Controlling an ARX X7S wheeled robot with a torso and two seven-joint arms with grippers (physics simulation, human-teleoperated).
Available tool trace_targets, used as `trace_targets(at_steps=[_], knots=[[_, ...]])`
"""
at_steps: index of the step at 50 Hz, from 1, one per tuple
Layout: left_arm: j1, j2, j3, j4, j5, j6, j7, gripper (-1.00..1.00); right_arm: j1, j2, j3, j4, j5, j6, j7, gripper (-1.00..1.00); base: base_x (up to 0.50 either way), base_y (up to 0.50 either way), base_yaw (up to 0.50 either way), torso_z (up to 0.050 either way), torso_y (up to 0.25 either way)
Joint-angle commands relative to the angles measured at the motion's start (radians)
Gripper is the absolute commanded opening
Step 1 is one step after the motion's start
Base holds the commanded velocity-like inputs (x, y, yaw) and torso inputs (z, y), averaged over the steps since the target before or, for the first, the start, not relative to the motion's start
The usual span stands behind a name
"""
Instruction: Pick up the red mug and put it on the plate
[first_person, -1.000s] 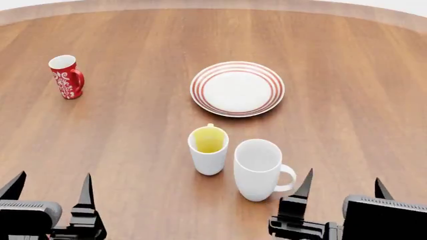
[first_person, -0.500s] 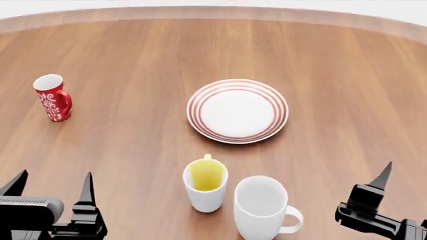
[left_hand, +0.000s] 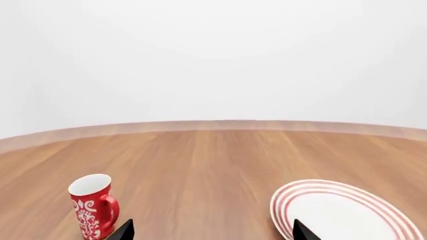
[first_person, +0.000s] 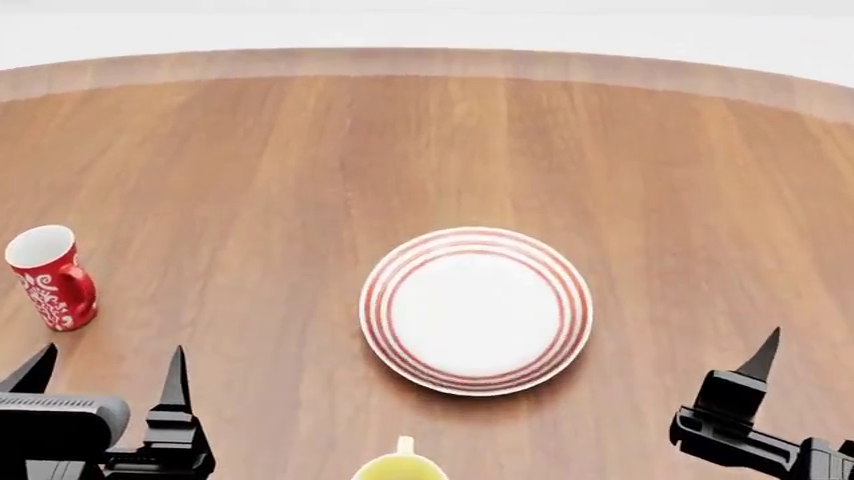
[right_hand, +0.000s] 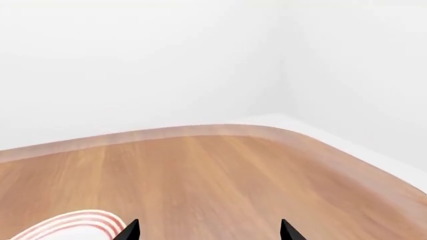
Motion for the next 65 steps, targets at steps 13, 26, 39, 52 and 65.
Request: trace_targets(at_steps=[13,26,39,52,65], knots=[[0.002,-0.009,0.010,-0.021,-0.013,0.024,-0.014,1.00,-0.001,0.006,-0.026,0.049,0.006,-0.026,-0.007,1.00,0.50,0.00,0.00,0.000,0.000],[0.002,-0.014,0.019,-0.035,-0.015,0.034,-0.021,1.00,-0.015,0.009,-0.035,0.093,0.017,-0.053,-0.028,1.00,0.50,0.00,0.00,0.000,0.001],[0.001,-0.020,0.024,-0.041,-0.023,0.038,-0.028,1.00,-0.015,0.009,-0.033,0.099,0.023,-0.061,-0.022,1.00,0.26,0.00,0.00,0.000,0.002],[-0.002,-0.024,0.029,-0.055,-0.028,0.046,-0.034,1.00,-0.020,0.011,-0.042,0.114,0.031,-0.077,-0.030,1.00,0.07,0.00,0.00,0.000,0.000],[-0.036,0.008,-0.018,-0.089,-0.040,-0.006,-0.122,1.00,-0.019,0.009,-0.043,0.129,0.035,-0.078,-0.021,1.00,0.00,0.00,0.00,0.000,0.000]])
